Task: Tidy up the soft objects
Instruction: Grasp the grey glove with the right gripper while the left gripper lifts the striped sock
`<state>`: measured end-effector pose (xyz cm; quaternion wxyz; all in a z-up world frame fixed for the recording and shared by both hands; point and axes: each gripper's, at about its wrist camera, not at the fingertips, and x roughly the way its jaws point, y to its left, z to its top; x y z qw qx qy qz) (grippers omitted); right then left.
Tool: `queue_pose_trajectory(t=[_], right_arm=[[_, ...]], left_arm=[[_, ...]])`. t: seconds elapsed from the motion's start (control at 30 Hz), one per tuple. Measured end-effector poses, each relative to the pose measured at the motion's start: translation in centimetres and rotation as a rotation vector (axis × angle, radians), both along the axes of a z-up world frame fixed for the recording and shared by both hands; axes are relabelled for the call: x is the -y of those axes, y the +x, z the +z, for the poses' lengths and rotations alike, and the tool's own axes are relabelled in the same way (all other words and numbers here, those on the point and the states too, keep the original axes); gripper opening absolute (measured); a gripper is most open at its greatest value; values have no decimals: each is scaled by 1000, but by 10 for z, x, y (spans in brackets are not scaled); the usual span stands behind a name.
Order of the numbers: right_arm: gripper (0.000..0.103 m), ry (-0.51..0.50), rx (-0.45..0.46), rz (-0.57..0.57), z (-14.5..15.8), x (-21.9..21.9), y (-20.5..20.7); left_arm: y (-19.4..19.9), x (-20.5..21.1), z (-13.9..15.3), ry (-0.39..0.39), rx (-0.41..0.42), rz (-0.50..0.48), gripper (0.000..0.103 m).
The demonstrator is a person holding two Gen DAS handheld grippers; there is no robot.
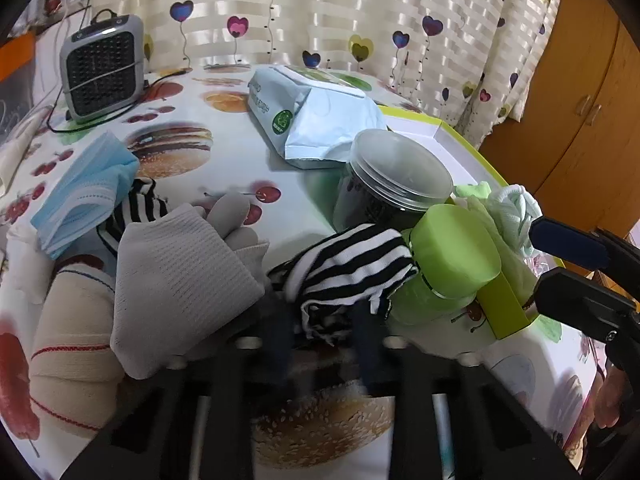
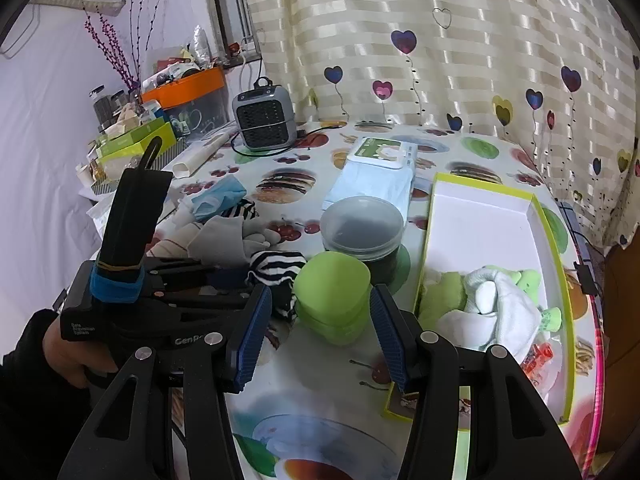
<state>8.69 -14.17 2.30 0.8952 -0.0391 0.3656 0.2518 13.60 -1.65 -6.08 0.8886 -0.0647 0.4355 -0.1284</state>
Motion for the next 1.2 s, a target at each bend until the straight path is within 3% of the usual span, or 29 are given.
queue_pose_trajectory(t=[0.4,1.2], right_arm=[[52,-2,-2,17,4,-12,-3],[52,40,-82,165,-19,-113,43]], left_arm=[[-44,-23,17,-70,62,8,10],[-100,-133,55,-90,191,268,10]])
